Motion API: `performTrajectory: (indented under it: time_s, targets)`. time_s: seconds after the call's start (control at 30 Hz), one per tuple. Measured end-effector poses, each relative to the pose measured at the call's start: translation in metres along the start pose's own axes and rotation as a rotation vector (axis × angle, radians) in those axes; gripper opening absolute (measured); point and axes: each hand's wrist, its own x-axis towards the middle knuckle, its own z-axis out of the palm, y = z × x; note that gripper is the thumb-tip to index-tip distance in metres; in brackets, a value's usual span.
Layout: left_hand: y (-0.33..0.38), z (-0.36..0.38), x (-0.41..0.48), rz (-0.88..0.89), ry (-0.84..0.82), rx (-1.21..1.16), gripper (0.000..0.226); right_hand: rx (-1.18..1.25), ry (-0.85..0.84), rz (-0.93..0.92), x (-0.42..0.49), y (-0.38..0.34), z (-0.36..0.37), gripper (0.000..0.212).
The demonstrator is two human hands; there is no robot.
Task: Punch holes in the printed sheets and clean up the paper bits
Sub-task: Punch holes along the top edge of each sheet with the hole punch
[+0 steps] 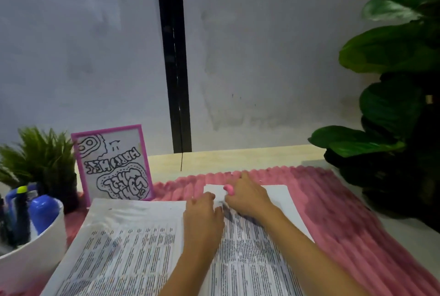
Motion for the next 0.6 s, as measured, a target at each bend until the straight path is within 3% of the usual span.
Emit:
performTrajectory:
  time_s: [0.1, 0.23, 0.47, 0.6]
  targets:
    - [-0.01, 0.004, 0.006, -0.014, 0.031, -0.081, 0.052, 0.027, 0.073, -0.003, 0.001, 0.001, 0.004, 0.014]
    - [-0.013, 0.004, 0.013, -0.057, 0.05, -0.137, 0.039, 0.078, 0.214, -0.06, -0.001, 0.007, 0.009, 0.018]
    - [-0.009, -0.005, 0.016, -0.101, 0.08, -0.31, 0.035, 0.126, 0.362, -0.091, 0.002, 0.011, 0.013, 0.018]
    - [-0.008, -0.006, 0.017, -0.099, 0.09, -0.317, 0.033, 0.149, 0.377, -0.094, 0.003, 0.012, 0.015, 0.021]
